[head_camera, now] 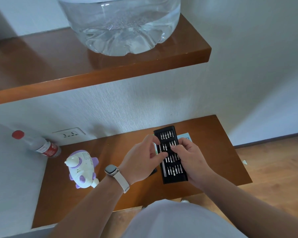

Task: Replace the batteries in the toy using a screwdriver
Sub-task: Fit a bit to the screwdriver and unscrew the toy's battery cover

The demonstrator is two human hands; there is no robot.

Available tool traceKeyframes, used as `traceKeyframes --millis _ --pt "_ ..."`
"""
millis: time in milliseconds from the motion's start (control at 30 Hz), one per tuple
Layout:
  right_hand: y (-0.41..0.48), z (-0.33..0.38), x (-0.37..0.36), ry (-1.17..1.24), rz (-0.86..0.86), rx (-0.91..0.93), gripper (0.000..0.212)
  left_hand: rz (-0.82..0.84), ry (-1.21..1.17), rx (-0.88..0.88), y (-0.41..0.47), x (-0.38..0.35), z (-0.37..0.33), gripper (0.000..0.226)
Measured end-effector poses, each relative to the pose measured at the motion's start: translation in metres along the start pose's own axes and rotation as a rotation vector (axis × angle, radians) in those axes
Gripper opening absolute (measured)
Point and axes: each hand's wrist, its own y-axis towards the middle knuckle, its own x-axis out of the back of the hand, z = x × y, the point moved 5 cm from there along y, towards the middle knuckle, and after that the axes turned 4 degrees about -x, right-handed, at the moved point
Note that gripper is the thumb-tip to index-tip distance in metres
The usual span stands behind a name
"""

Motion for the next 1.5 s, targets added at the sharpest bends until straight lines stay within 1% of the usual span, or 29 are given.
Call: traceKeyframes --millis 100,233,367,433,500,600,700,833,933,1033,1133,1200,1300,1367,1433,1500 --pt "0.003 -0.002 0.0 -0.034 -0.017 0.004 0.011 -0.043 -0.067 0.018 -0.001 0.001 0.003 0.027" --pt "0.011 -0.003 -0.001 -0.061 -0.031 0.008 0.014 -0.164 -0.268 0.073 -0.008 0.003 0.007 0.021" --pt "0.021 -0.007 -0.009 -0.094 -0.031 0.008 0.013 -0.289 -0.557 0.251 -0.021 -0.004 0.017 0.021" --pt "0.027 -0.012 -0.018 -0.109 -0.018 0.004 0.012 -0.321 -0.682 0.332 -0.029 -0.007 0.025 0.01" --pt "0.032 -0.018 -0.028 -0.131 0.009 -0.015 0.011 -0.35 -0.757 0.379 -0.037 -0.006 0.035 0.002" --pt "0.045 -0.034 -0.043 -0.187 0.05 -0.082 0.014 -0.44 -0.77 0.413 -0.05 0.002 0.053 0.004" --pt "0.06 -0.053 -0.06 -0.292 0.083 -0.157 0.019 -0.511 -0.753 0.455 -0.065 0.013 0.074 0.008" --pt "0.082 -0.076 -0.084 -0.466 0.07 -0.202 0.021 -0.565 -0.788 0.559 -0.085 0.024 0.104 0.008" --pt "0.1 -0.09 -0.102 -0.564 0.083 -0.197 0.028 -0.579 -0.835 0.615 -0.095 0.028 0.123 0.01" --pt "0.118 -0.105 -0.118 -0.714 0.081 -0.182 0.035 -0.576 -0.828 0.641 -0.103 0.029 0.137 0.01" --pt "0.133 -0.118 -0.13 -0.793 0.094 -0.181 0.035 -0.571 -0.853 0.656 -0.111 0.031 0.149 0.01" --pt "0.141 -0.128 -0.137 -0.846 0.135 -0.182 0.037 -0.57 -0.869 0.663 -0.117 0.031 0.156 0.01" --pt "0.149 -0.139 -0.143 -0.922 0.165 -0.176 0.034 -0.549 -0.819 0.671 -0.124 0.028 0.165 0.009" --pt "0.152 -0.144 -0.145 -0.935 0.133 -0.18 0.032 -0.524 -0.78 0.666 -0.127 0.025 0.169 0.008" --pt "0.155 -0.147 -0.143 -0.943 0.071 -0.211 0.034 -0.504 -0.784 0.66 -0.129 0.023 0.173 0.008" --pt "0.157 -0.15 -0.142 -0.971 0.014 -0.204 0.034 -0.495 -0.802 0.658 -0.129 0.022 0.176 0.008"
